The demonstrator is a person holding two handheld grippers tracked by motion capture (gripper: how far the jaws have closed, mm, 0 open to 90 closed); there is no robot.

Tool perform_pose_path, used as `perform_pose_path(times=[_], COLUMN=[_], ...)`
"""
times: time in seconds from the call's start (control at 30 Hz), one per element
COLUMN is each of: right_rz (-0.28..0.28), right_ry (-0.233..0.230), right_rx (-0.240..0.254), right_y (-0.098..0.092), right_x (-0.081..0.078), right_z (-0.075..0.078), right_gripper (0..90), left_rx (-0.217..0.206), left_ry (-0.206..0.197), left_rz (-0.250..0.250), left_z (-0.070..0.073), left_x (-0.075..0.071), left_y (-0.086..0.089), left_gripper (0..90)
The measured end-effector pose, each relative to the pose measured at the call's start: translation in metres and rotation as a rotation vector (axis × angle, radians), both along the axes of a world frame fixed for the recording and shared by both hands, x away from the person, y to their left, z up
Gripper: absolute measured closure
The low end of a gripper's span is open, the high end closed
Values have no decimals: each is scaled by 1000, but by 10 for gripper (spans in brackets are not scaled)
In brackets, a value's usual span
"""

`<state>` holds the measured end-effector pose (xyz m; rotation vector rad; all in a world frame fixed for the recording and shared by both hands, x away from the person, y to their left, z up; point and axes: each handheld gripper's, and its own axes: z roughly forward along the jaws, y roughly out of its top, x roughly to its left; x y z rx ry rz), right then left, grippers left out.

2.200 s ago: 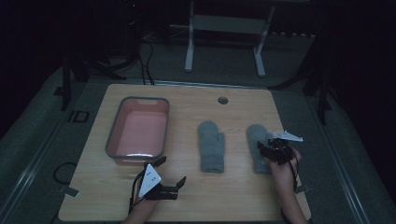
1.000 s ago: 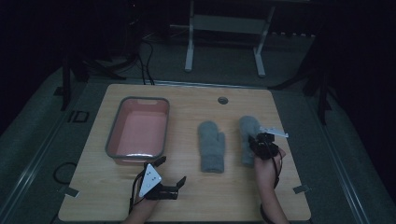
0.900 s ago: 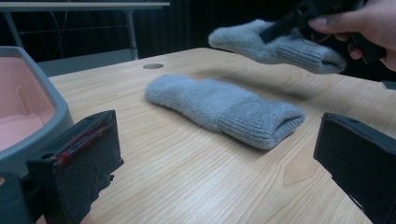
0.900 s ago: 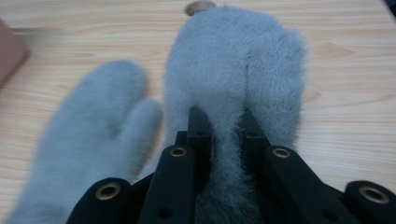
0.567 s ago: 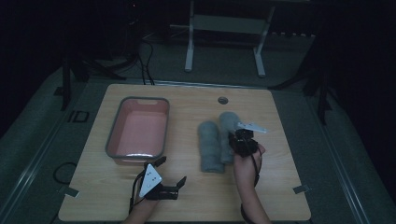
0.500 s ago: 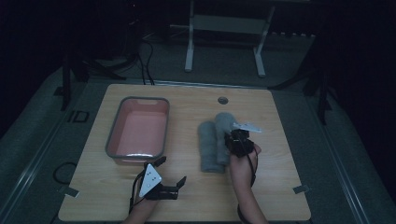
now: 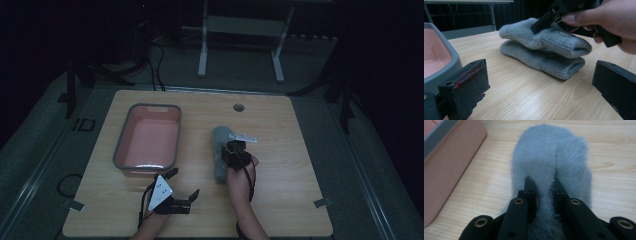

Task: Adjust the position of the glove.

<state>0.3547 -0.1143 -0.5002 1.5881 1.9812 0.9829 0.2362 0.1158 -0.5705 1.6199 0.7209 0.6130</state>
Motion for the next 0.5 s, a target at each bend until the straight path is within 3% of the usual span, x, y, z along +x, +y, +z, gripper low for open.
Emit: perform_pose_path(times=[0.2,0.37,0.5], right_rz=[11,19,39], right_ry=[26,43,48], right_rx=[-55,-20,-20], right_y=[2,-4,-3], right_x=[3,6,6], right_z=[-18,-24,-27], right_gripper=[755,704,639], left_rx=[-8,-10,-13], left_ry=[6,7,10], left_rz=[0,1,3], left_z=[0,0,0], left_x=[0,1,1], left_y=[0,0,0], left_gripper=[10,9,9])
